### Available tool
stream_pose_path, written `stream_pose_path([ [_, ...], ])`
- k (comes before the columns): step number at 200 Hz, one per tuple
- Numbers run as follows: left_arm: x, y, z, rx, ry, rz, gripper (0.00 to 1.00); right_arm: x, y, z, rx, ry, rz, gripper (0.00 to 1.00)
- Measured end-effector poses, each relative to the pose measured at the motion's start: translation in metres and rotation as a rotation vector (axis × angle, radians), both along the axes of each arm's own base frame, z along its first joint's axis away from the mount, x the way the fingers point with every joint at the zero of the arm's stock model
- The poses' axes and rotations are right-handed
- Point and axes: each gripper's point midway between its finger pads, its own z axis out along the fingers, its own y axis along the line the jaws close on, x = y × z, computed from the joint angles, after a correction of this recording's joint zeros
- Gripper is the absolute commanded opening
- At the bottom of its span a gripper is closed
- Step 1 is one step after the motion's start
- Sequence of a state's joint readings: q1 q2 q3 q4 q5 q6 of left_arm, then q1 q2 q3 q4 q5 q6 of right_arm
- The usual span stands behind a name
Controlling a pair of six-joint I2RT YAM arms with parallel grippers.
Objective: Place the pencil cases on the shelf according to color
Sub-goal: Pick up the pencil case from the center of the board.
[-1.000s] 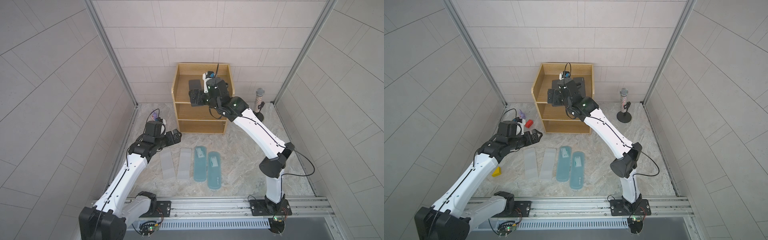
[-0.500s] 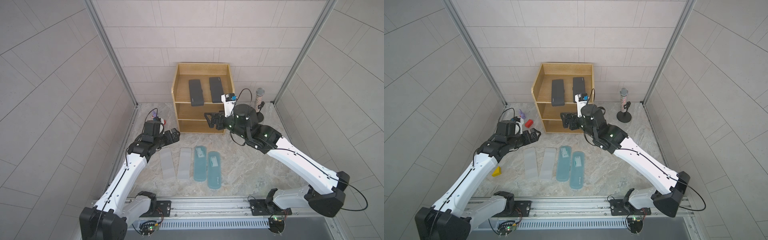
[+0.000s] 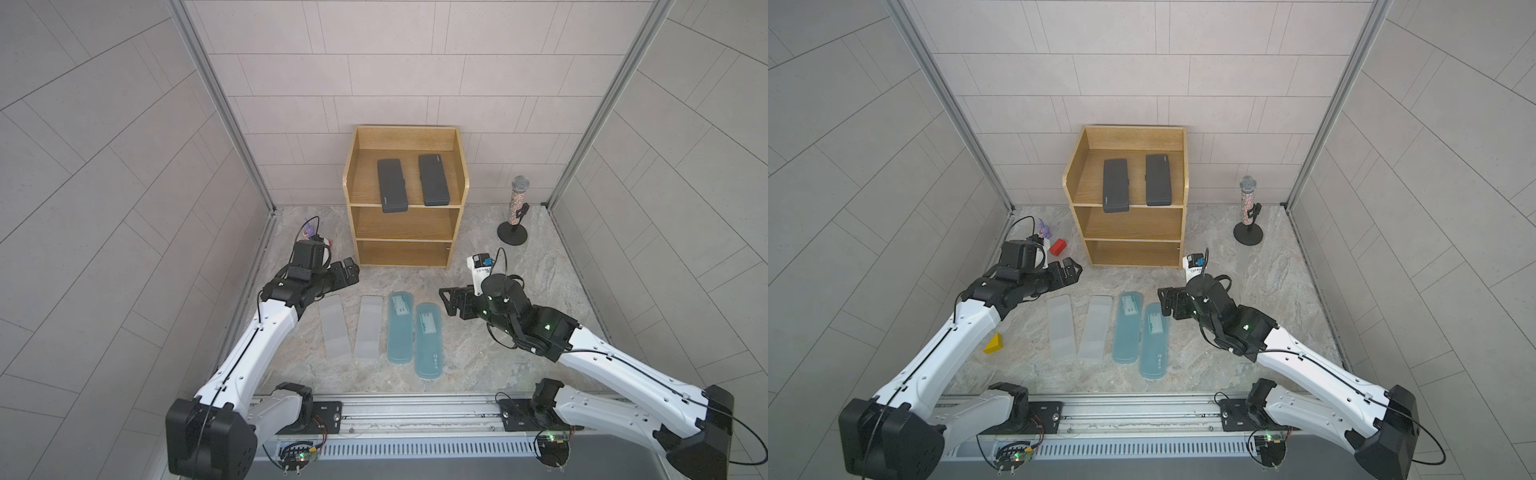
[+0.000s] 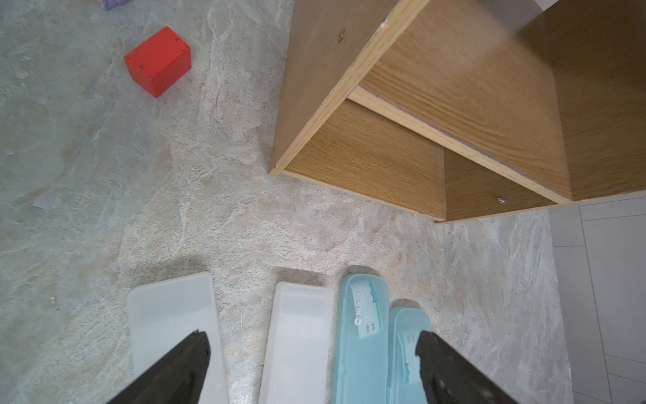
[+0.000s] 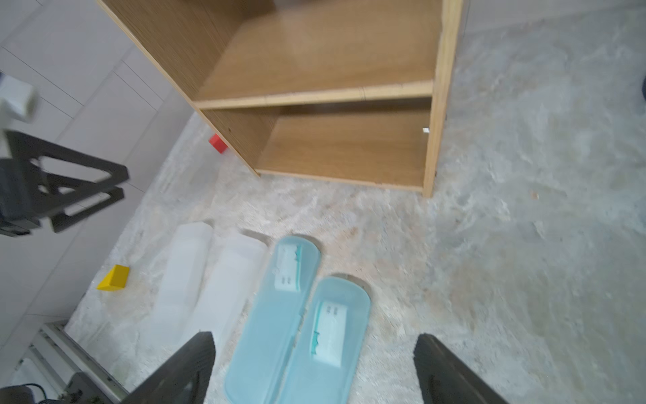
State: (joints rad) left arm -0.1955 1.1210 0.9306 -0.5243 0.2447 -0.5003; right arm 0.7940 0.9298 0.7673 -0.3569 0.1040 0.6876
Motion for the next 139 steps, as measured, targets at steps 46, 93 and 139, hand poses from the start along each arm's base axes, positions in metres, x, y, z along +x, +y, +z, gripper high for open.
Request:
stream_pose_path([
  [46, 0.002, 0.005, -0.014, 0.038, 0.041, 0.01, 1.0, -0.02, -0.021, -0.06, -0.047, 0.109, -0.04, 0.94],
  [93, 0.005, -0.002, -0.026, 0.031, 0.061, 0.022, 1.0, -0.038, -0.028, -0.092, -0.071, 0.204, -0.052, 0.94],
  [139, -0.015, -0.022, -0.058, 0.071, 0.11, -0.012, 1.0, -0.057, -0.018, -0.114, -0.082, 0.254, -0.012, 0.96],
])
